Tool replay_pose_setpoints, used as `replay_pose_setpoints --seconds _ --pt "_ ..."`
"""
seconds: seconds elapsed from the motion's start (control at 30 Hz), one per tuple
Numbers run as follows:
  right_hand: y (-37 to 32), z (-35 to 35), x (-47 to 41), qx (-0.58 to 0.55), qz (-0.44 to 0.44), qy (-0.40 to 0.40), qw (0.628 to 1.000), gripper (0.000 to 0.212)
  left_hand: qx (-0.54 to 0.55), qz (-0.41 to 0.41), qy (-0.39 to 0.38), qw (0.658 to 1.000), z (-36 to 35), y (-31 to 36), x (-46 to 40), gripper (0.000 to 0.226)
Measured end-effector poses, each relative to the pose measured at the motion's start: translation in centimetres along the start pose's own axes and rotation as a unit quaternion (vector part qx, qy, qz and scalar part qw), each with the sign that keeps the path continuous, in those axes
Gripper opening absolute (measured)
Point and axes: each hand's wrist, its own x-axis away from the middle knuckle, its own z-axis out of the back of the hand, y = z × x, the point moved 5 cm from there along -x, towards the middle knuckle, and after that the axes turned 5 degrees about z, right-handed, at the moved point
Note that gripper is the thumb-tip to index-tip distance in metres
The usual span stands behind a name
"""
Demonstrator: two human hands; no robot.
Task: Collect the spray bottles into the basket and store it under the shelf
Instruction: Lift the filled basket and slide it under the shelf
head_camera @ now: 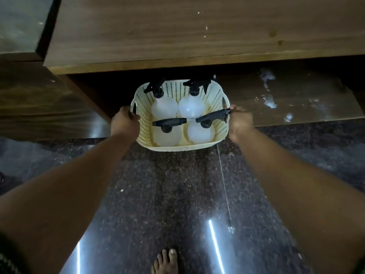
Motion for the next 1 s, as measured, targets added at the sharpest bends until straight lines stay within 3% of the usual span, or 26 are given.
replay_pose_setpoints --seconds 0.53,0.77,0.87,1.0 --pt "-2.0 -5.6 -8.9 -0.009 0.046 0.008 0.999 0.028 0.064 0.002 0.052 0.997 -4.6 2.8 -9.7 0.034" --pt "-2.7 -6.3 -10.5 -0.044 0.043 0.009 0.998 0.029 0.016 -0.056 0.084 0.995 -4.7 4.4 -10.7 0.039" --pt "-2.7 -6.3 -11.0 -0.035 0.049 0.006 0.998 0.019 -0.024 -0.074 0.074 0.994 -5.0 4.4 -11.0 0.043" --pt "-2.6 -5.6 -10.7 0.054 0.101 0.037 0.993 0.014 -0.054 -0.076 0.078 0.993 -5.3 3.9 -9.6 0.05"
